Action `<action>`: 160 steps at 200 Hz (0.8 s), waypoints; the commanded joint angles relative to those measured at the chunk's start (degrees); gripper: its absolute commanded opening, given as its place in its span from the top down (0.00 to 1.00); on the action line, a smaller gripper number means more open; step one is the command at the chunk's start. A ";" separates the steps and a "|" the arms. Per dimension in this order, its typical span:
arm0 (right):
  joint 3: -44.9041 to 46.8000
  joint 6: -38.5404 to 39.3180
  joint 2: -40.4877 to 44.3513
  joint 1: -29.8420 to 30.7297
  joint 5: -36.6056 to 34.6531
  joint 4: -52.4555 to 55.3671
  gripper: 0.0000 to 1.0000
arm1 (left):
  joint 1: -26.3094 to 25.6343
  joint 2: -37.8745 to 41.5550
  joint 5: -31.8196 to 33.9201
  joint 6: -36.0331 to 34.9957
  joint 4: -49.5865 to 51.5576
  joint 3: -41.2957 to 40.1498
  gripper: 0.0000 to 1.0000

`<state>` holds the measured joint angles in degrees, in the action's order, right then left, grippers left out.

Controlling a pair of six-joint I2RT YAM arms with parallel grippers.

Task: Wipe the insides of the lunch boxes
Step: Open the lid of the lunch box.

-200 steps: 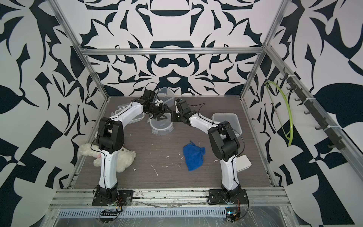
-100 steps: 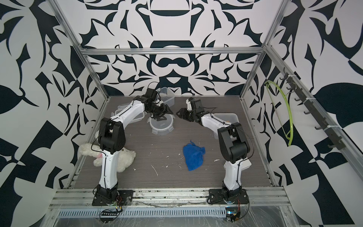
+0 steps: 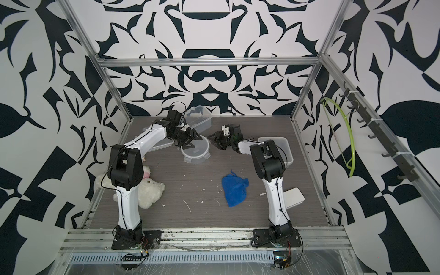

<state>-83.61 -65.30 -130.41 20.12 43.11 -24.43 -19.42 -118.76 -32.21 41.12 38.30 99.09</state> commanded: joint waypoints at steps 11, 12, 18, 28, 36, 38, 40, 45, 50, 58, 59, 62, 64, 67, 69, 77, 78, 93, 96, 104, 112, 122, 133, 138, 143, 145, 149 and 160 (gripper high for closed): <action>-1.78 -10.57 -0.17 1.14 3.73 -16.81 0.58 | -0.09 -0.73 0.13 0.88 -0.74 -4.01 0.31; -1.71 -10.65 -0.18 1.15 3.78 -16.89 0.59 | -0.09 -0.79 0.13 0.93 -0.80 -4.09 0.31; -1.44 -11.09 -0.15 1.12 3.73 -17.52 0.60 | -0.09 -0.90 0.04 1.06 -1.07 -4.34 0.31; -0.78 -11.73 -0.03 1.13 3.93 -18.70 0.62 | -0.09 -1.15 0.04 1.15 -1.37 -4.74 0.31; -0.06 -12.11 0.25 1.23 3.91 -19.75 0.65 | -0.09 -1.44 -0.16 1.24 -1.62 -4.91 0.31; 0.12 -12.13 0.36 1.24 3.91 -19.95 0.66 | -0.09 -1.45 -0.21 1.30 -1.69 -5.05 0.31; 0.29 -12.13 0.45 1.24 3.91 -20.13 0.67 | -0.09 -1.56 -0.22 1.37 -1.77 -5.11 0.31; 0.75 -12.05 0.73 1.24 3.91 -20.25 0.71 | -0.09 -1.65 -0.23 1.37 -1.91 -5.34 0.31; 1.10 -11.92 1.10 1.24 3.91 -20.10 0.75 | -0.09 -1.77 -0.26 1.41 -1.99 -5.38 0.31; 1.48 -11.89 1.37 1.24 4.23 -19.79 0.78 | -0.09 -1.95 -0.31 1.49 -2.13 -5.51 0.31; 1.55 -11.88 1.38 1.24 4.29 -19.79 0.79 | -0.09 -1.97 -0.31 1.45 -2.16 -5.54 0.31; 1.66 -11.87 1.57 1.24 4.34 -19.83 0.80 | -0.09 -1.98 -0.31 1.50 -2.17 -5.62 0.31; 1.87 -11.87 1.70 1.24 4.37 -19.90 0.81 | -0.09 -2.04 -0.31 1.50 -2.13 -5.59 0.31; 2.18 -11.87 1.91 1.24 4.28 -20.04 0.82 | -0.09 -2.01 -0.31 1.50 -2.24 -5.62 0.31; 2.39 -11.80 2.02 1.24 4.27 -20.09 0.83 | -0.09 -2.05 -0.31 1.50 -2.24 -5.65 0.31; 2.99 -11.32 2.58 1.24 4.13 -19.64 0.86 | -0.09 -2.17 -0.31 1.50 -2.28 -5.63 0.31; 2.96 -11.20 2.64 1.24 4.15 -19.58 0.87 | -0.09 -2.13 -0.27 1.50 -2.28 -5.65 0.31; 3.34 -10.08 3.44 1.25 4.36 -17.93 0.99 | -0.09 -2.21 -0.31 1.59 -2.44 -5.79 0.31; 3.42 -9.97 3.61 1.24 4.46 -17.82 1.00 | -0.09 -2.20 -0.31 1.59 -2.44 -5.61 0.31; 3.37 -9.58 4.00 1.24 4.57 -17.40 1.00 | -0.09 -2.25 -0.35 1.68 -2.44 -5.55 0.31; 3.22 -8.90 4.47 1.28 4.71 -16.58 1.00 | -0.09 -2.08 -0.60 1.74 -2.28 -5.22 0.32; 2.64 -7.39 5.30 1.24 5.03 -14.62 1.00 | 0.06 -1.72 -0.92 1.72 -1.41 -4.20 0.31; 1.63 -4.75 6.64 1.33 5.22 -10.51 1.00 | 0.46 -0.73 -1.56 1.68 -0.17 -2.79 0.31; 0.94 -3.00 7.44 1.48 5.42 -8.19 1.00 | 0.72 0.05 -2.07 1.76 0.36 -1.85 0.30; 0.22 -0.72 8.35 1.62 5.49 -5.23 1.00 | 1.15 0.99 -2.58 1.90 0.82 -0.95 0.30; -0.06 -0.03 8.69 1.71 5.49 -4.08 1.00 | 1.36 1.36 -2.66 1.93 1.03 -0.62 0.29; -0.76 1.67 9.48 1.87 5.43 -1.56 1.00 | 1.75 2.22 -2.64 2.01 1.51 0.22 0.29; -3.16 7.47 11.75 2.39 5.32 6.57 1.00 | 3.20 4.78 -1.51 2.27 2.92 2.66 0.25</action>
<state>-80.77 -68.71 -127.72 20.47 45.23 -31.07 -18.52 -118.15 -36.18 43.24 34.76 98.15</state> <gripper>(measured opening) 0.079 0.719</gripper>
